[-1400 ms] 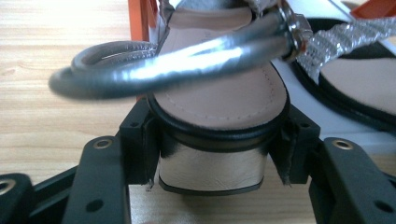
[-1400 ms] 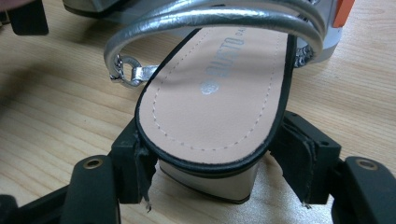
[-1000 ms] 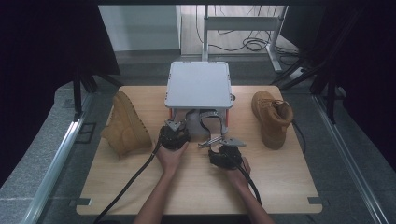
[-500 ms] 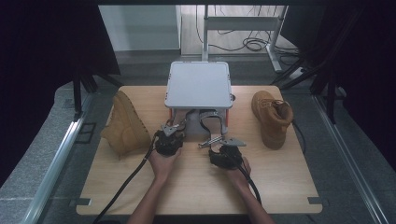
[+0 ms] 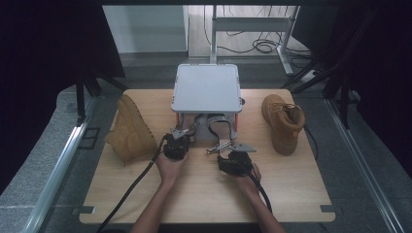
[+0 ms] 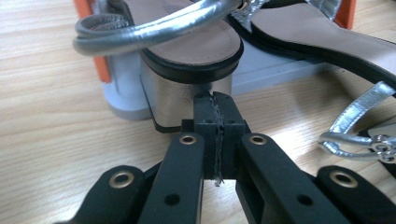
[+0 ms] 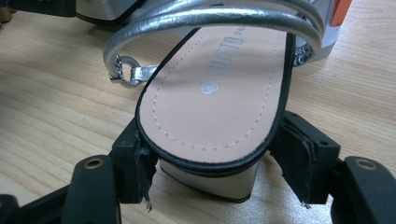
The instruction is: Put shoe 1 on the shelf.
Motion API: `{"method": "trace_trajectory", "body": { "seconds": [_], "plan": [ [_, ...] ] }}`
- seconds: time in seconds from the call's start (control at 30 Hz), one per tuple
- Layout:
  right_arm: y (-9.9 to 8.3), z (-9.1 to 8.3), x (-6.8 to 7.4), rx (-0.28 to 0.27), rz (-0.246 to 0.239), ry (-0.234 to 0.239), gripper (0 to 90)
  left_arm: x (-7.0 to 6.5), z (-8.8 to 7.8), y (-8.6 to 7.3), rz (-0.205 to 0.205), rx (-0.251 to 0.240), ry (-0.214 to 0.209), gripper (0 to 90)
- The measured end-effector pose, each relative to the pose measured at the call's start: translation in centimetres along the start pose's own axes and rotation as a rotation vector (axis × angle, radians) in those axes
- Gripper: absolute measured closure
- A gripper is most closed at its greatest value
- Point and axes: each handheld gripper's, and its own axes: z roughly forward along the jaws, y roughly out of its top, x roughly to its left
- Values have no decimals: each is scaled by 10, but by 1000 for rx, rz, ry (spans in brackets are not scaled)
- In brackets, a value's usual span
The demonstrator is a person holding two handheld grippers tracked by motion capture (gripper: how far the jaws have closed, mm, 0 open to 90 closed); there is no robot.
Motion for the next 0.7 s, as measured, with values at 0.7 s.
{"method": "trace_trajectory", "body": {
  "seconds": [0.7],
  "plan": [
    [0, 0, 0, -1, 4, -1, 348, 0, 15, 9, -30, -16, 6, 851]
  ]
}}
